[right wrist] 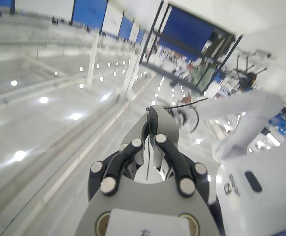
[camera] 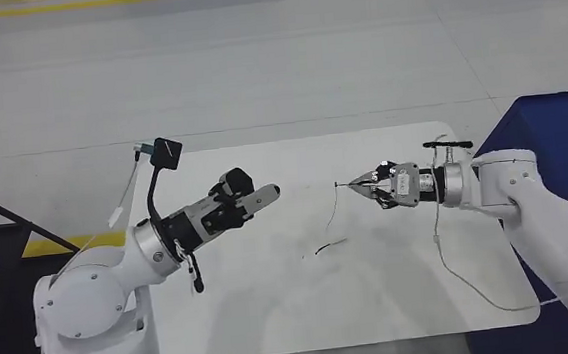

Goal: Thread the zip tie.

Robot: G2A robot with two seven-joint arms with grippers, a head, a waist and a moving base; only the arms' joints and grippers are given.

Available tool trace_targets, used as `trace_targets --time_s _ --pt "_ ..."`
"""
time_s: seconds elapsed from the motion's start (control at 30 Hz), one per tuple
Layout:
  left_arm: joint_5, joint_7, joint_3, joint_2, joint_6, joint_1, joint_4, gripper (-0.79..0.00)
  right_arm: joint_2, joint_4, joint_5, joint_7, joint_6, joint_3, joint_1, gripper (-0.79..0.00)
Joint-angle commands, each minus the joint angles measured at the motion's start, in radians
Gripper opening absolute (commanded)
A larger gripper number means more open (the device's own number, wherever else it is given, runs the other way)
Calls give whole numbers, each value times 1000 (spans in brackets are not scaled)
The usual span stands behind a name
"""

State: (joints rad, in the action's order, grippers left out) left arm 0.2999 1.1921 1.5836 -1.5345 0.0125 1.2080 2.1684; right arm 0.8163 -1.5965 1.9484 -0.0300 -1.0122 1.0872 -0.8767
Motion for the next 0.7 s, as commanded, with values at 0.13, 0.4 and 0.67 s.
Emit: trace_targets --time_s 0.13,0.4,0.67 --pt "0 0 0 0 0 0 0 0 61 135 -214 -116 0 -311 192 -785" --pt "0 0 0 0 0 0 0 0 93 268 -274 -21 0 -507 326 0" --pt "0 0 0 0 0 0 0 0 38 281 -235 305 0 -484 371 0"
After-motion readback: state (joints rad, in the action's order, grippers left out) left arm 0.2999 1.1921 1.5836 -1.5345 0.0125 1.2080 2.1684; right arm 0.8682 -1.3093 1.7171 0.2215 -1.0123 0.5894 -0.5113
